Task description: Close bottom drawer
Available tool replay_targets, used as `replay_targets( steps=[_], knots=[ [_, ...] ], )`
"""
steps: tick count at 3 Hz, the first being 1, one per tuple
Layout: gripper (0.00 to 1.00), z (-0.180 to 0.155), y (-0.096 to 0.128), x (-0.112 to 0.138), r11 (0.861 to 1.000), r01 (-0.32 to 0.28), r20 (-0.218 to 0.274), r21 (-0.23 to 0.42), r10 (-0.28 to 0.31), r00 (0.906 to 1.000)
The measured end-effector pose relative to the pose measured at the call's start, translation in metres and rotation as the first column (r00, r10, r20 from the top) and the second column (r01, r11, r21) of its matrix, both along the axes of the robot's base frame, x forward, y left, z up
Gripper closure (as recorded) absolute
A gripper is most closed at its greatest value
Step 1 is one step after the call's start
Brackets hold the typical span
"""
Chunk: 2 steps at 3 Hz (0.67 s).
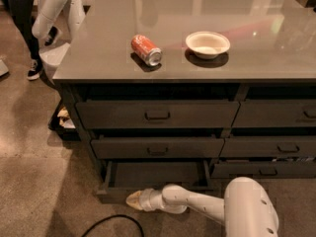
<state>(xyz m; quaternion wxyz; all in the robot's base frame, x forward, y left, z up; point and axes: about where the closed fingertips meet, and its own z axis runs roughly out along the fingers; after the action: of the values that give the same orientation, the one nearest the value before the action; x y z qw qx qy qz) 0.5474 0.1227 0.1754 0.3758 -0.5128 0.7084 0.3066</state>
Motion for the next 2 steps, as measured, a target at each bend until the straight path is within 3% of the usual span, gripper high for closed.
replay_targets(
  steps=[1, 2],
  knots=[
    [1.00, 0.000, 0.000, -0.001, 1.000, 0.000, 0.001, 0.000, 0.000, 1.0000],
    [0.84, 0.010, 0.005, 0.025, 1.000, 0.019, 0.048, -0.011, -0.018, 0.9987]
  ],
)
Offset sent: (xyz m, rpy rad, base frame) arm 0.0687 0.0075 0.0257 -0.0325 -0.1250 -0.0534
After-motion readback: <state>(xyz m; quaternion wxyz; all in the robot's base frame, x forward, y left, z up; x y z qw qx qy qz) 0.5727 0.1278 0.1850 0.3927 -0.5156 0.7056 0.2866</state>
